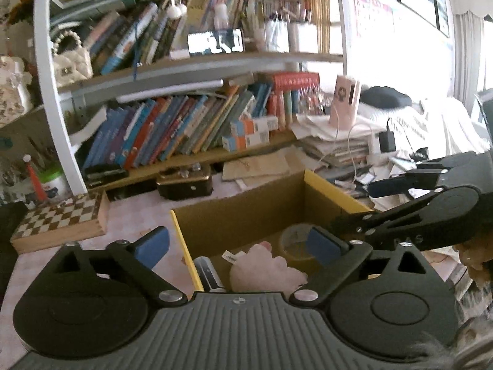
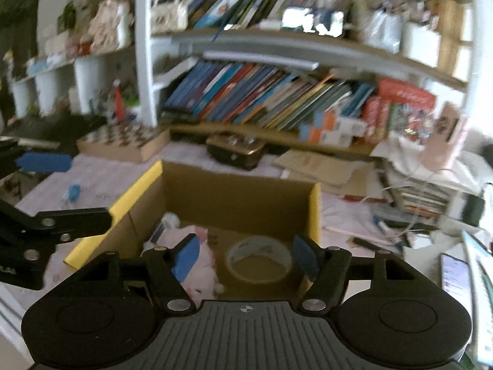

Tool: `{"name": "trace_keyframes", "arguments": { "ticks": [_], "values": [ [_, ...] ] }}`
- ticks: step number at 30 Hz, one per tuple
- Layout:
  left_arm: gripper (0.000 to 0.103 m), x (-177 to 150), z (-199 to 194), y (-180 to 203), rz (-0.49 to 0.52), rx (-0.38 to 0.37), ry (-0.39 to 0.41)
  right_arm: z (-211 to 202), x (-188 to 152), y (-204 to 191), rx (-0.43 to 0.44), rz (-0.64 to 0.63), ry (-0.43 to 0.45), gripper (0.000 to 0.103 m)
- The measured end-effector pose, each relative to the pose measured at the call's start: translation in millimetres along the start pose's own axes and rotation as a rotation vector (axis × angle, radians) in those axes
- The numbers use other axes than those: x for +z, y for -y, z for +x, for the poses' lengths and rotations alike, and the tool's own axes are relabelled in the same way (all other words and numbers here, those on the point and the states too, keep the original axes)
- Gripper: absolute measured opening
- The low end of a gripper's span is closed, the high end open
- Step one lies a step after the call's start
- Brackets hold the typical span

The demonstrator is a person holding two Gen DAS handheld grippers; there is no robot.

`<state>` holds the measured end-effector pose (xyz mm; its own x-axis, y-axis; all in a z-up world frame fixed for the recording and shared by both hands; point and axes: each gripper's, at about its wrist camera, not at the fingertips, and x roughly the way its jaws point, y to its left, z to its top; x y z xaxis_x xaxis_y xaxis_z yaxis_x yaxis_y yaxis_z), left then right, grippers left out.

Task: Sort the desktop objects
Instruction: 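Open both grippers to release the binder clip and truck into the box, then withdraw both tools from the box and move toward the blue bag and white card box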

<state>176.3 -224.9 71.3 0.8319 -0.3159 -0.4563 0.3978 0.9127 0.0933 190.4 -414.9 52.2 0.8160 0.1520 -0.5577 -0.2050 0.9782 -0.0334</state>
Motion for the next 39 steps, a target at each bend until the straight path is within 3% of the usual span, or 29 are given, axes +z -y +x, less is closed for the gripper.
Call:
{"name": "trace_keyframes", "arguments": {
  "ticks": [7,15,26,39],
  "values": [
    [0.103,-14,-33,-11,-0.064,0.006,0.024,-37,-20,-6,-0.087,0.087,0.057,0.07],
    [0.103,-55,-58,-31,-0.088,0.001,-0.026,-64,-57,-30,-0.174,0.172,0.026,0.071],
    [0.103,-105,-102,-80,-0.108,0.024,-0.089,-78,-99,-112,-0.265,0.275,-0.039,0.074],
    [0.103,-147,-140,-133,-0.106,0.016,-0.153,-80,-113,-201,-0.253,0.323,-0.095,0.082]
  ]
}}
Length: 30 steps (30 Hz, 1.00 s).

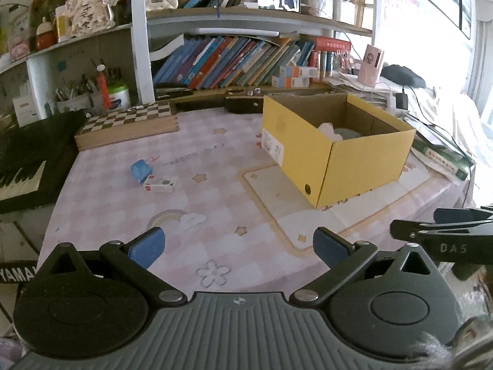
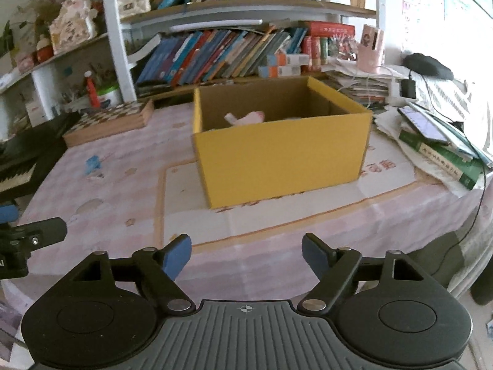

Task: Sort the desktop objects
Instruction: 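Withdraw both tools from the box and move toward the blue bag and white card box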

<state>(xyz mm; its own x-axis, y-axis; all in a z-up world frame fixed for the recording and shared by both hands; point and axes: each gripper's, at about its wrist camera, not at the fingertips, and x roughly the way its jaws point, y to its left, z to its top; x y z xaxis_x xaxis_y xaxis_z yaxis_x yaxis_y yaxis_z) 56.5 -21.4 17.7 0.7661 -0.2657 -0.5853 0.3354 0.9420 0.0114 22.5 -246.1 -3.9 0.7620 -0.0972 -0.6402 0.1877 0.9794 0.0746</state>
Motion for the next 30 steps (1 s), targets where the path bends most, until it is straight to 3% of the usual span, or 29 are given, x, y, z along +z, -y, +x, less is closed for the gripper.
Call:
{"name": "trace_keyframes", "arguments": {
  "ticks": [17,30],
  "values": [
    [0.103,-31,-27,-57,-0.041,0.001,-0.024,-10,-22,-73,0.071,-0.073,-0.015,0.088],
    [0.103,-42,-45,-101,-0.092,0.098,-0.019,-8,-19,-128,0.164,-0.165,-0.011,0.088]
  ]
}}
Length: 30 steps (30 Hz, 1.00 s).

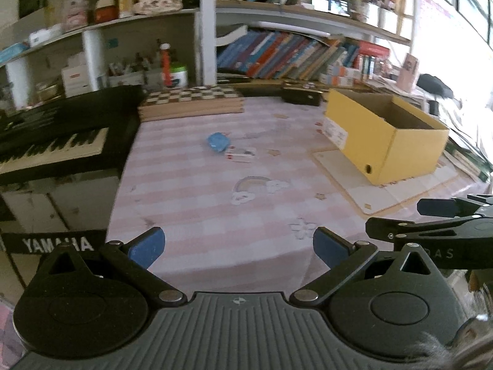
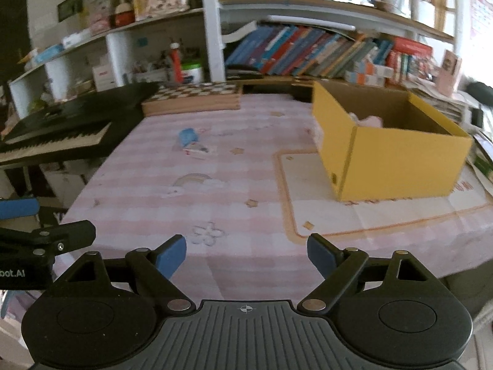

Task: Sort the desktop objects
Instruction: 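Withdraw both tools from the box and move toward the blue bag and white card box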

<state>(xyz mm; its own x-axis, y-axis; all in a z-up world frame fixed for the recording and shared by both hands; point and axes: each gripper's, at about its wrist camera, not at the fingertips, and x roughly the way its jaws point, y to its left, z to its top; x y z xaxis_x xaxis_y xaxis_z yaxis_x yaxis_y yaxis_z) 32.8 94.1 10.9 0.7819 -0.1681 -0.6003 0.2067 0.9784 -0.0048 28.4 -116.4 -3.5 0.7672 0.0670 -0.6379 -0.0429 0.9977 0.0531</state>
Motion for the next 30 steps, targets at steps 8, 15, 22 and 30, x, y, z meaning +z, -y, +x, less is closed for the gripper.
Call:
{"name": "trace_keyframes", "arguments": {
  "ticks": [8,15,22,30],
  "values": [
    [0.103,-2,-2,-20,-0.041,0.031,-0.004,6,8,-26,0.046,-0.065,0.007,0.089],
    [0.103,-1,1,-24,-0.049,0.039,-0.007,11,12,-35,0.067,-0.091,0.006,0.089],
    [0.103,2,7,-28,-0.061,0.052,-0.007,19,17,-36,0.08,-0.101,0.005,0.089],
    [0.103,14,26,-30,-0.062,0.056,-0.016,37,26,-31,0.078,-0.094,-0.005,0.09]
  ]
}}
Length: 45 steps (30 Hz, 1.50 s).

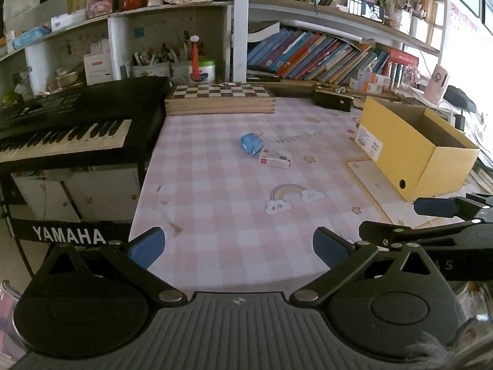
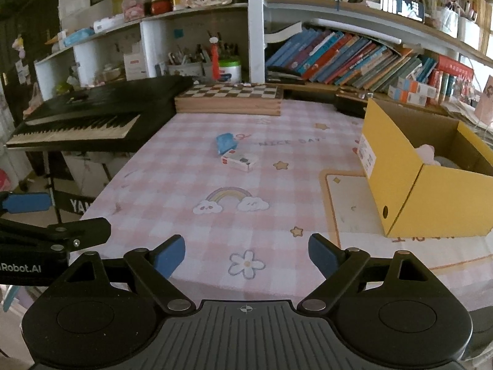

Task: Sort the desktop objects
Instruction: 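Withdraw both tools from the box and move toward the blue bag and white card box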

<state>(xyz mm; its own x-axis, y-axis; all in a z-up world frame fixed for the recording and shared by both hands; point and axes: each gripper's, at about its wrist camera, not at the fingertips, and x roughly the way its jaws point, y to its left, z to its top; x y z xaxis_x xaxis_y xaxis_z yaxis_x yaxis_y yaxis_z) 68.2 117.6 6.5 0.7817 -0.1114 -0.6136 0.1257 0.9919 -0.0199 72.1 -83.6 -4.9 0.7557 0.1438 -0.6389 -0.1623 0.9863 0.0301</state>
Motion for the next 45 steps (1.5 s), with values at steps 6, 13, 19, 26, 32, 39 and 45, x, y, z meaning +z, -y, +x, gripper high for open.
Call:
{"name": "trace_keyframes", "arguments": {
  "ticks": [6,13,19,26,32,39,45],
  "values": [
    [0.103,18,25,1,0.0,-0.002,-0.008,20,14,9,-0.003,0.0,-0.011,0.09],
    [0.103,45,58,7,0.02,-0.028,-0.011,45,38,22,-0.017,0.007,-0.003,0.09],
    [0.103,66,83,12,0.028,-0.033,-0.02,64,55,32,-0.028,0.015,-0.006,0.09],
    [0.103,82,106,16,0.027,-0.024,-0.039,86,71,43,-0.026,0.02,-0.019,0.09],
    [0.103,94,124,21,0.03,-0.004,-0.048,105,87,53,-0.021,0.037,-0.022,0.09],
    [0.103,103,139,24,0.029,0.029,-0.053,121,99,61,0.006,0.03,-0.03,0.09],
    [0.103,110,153,25,0.029,0.061,-0.05,136,108,73,0.013,0.04,-0.039,0.09]
  ]
}}
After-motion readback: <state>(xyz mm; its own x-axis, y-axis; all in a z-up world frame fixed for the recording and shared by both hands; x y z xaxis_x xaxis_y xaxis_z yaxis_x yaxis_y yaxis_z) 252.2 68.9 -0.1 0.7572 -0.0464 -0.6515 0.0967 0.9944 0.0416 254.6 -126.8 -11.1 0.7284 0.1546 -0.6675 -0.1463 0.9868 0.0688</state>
